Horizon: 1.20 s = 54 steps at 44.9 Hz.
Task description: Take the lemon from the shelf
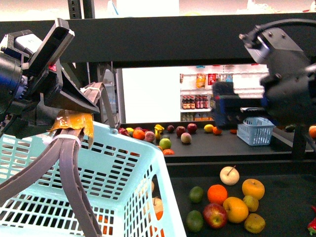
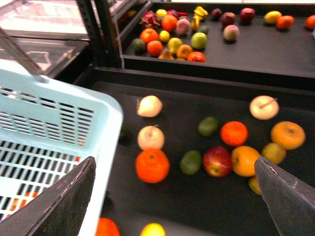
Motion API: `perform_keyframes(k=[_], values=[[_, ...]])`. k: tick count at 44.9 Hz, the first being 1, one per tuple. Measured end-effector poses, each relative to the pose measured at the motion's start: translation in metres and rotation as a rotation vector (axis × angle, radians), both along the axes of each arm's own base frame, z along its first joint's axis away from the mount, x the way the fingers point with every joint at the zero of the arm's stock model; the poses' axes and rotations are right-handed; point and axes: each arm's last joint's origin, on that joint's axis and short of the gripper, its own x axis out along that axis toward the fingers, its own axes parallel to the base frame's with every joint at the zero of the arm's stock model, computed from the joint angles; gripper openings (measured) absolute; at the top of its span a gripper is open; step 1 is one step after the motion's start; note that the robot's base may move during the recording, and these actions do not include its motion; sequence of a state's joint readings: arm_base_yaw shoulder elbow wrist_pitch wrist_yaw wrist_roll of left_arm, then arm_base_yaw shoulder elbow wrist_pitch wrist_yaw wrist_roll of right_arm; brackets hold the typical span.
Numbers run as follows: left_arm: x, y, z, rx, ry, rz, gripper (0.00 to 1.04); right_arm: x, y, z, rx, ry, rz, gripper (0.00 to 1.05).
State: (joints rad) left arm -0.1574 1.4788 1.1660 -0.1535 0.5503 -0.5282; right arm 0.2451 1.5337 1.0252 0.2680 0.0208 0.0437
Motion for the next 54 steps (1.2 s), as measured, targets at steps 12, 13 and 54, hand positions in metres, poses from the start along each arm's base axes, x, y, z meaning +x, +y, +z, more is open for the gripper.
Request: perform_keyframes(k=[12, 13, 54], values=[[0.000, 0.000, 0.000, 0.001, 0.000, 0.001, 0.18, 0.002, -0.051, -0.058, -0.044, 0.029, -0.104, 0.97], [0.000, 0.000, 0.000, 0.000, 0.000, 0.000, 0.18, 0.003, -0.053, -0.064, -0.048, 0.036, -0.107, 0.97], [0.000, 0.000, 0.000, 0.001, 0.000, -0.001, 0.18, 0.040, 0.021, -0.270, -0.161, 0.396, 0.126, 0.97]])
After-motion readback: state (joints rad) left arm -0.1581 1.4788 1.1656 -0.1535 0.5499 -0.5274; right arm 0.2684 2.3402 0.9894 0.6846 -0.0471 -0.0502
